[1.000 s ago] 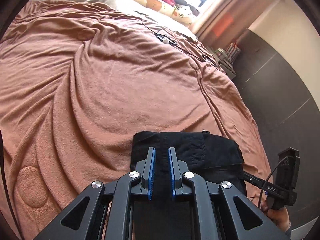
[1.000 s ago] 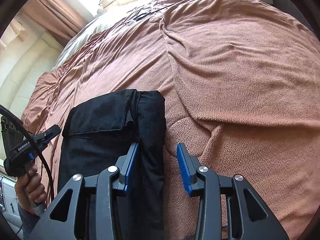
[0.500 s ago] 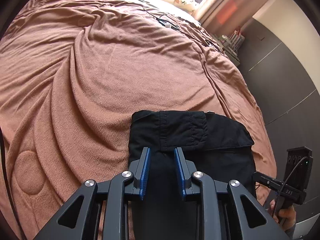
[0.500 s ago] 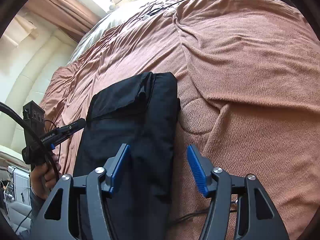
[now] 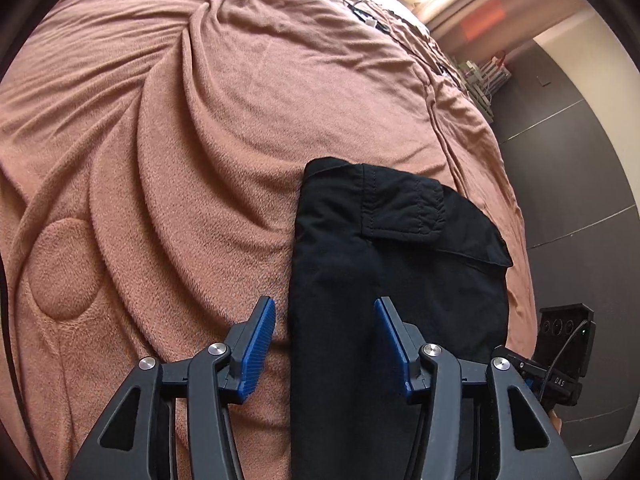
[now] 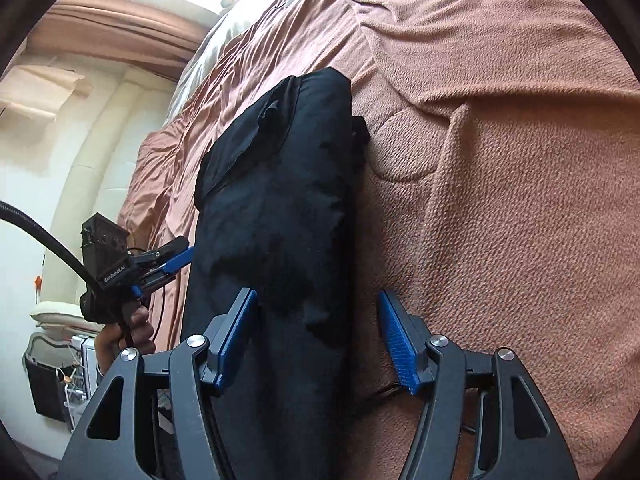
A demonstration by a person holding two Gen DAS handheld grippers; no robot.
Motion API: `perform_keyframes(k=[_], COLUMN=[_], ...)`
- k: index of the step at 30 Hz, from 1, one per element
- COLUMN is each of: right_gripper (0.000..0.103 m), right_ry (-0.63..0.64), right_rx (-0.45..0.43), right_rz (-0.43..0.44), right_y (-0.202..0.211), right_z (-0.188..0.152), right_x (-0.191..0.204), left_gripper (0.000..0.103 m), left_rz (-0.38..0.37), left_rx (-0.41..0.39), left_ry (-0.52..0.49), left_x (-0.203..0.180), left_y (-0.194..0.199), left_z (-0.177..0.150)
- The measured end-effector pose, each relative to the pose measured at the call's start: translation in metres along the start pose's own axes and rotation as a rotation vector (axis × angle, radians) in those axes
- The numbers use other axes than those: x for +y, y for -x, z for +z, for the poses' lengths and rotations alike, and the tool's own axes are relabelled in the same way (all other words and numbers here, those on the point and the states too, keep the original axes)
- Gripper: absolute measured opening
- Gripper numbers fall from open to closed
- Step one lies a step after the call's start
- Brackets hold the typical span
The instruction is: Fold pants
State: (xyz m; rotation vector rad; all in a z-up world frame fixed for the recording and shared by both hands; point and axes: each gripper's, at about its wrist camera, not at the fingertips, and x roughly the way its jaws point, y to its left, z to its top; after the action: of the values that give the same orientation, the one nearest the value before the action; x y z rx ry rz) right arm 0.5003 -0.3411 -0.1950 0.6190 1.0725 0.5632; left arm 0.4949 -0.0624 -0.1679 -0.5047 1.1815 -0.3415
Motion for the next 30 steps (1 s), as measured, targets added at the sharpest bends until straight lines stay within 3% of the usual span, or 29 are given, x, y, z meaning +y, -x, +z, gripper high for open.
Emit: perform_keyframes(k=[7, 9, 14, 19, 24, 30], right_gripper=[0.060, 0.049, 0.033, 0.033, 0.041, 0.041], right_ry=[-0.045, -0.032, 0.023, 0.028, -0.025, -0.030], right_rx=[0.008, 0.014, -0.026, -0.030, -0.005, -0.007], right_rz=[0.067, 0.064, 0.091, 0.051, 0.065, 0.086], right_y=[-0.022, -0.026, -0.012, -0.007, -0.012, -0.023], right_z=[0.027, 0.031, 0.028, 0.025, 0.025, 0.037], right_x=[-0.011, -0.008, -0.002, -0.010, -0.018, -0.018], left_gripper=[0.054, 0.052, 0.044, 0.044, 0.044, 0.044], left_rz=[-0.037, -0.044, -0.079, -0.082, -0.101, -0.131], left_rx=[0.028, 0.027, 0.018, 0.022, 0.030, 0.018], left_ry=[-0.001, -0.005, 0.010, 0.005, 0.034, 0.044], left_x=[-0.001, -0.001, 0.003, 0.002, 0.008, 0.012], left_y=[-0.008, -0.008, -0.004, -0.004, -0.007, -0.013], left_z=[-0.004, -0.003, -0.003, -0.005, -0.004, 0.000])
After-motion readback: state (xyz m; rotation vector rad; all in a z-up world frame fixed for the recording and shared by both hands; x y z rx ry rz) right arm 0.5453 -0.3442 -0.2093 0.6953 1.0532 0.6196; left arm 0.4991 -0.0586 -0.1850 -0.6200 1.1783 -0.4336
